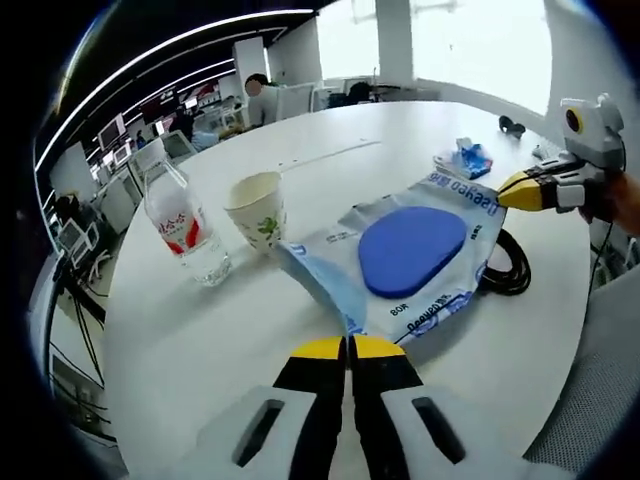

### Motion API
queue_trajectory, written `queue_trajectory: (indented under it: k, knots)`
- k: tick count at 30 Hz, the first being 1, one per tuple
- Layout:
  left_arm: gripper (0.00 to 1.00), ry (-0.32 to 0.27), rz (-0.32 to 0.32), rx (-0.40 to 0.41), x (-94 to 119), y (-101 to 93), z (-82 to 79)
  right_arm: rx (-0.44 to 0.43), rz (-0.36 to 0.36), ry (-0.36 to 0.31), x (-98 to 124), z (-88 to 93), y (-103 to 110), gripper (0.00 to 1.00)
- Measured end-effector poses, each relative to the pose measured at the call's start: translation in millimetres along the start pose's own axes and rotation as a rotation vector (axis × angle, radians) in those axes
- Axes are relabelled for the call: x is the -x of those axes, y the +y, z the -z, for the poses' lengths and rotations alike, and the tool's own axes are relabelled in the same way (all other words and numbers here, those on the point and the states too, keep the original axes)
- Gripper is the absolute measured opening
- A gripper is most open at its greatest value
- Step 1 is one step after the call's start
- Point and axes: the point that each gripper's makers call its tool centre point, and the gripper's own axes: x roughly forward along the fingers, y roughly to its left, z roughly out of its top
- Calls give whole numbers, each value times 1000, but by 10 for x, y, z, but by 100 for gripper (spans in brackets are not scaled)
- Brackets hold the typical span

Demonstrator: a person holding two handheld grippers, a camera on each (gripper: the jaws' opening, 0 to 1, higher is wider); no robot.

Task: Arrange the tabletop items into an orderly group along one side of the table until the central work area is clear of visible clutter.

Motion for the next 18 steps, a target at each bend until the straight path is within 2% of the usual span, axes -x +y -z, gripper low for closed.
queue_trajectory:
  k: [6, 14, 18]
  knots:
    - [0, -28, -6, -3, -67, -30, -87, -37, 26, -10, 30, 19, -110, 0]
    - [0, -26, 17, -6, -180, -83, -102, -99, 35, 1, 36, 114, -226, 0]
    - [0, -36, 41, -14, -215, -128, -143, -103, 49, -6, 47, 112, -290, 0]
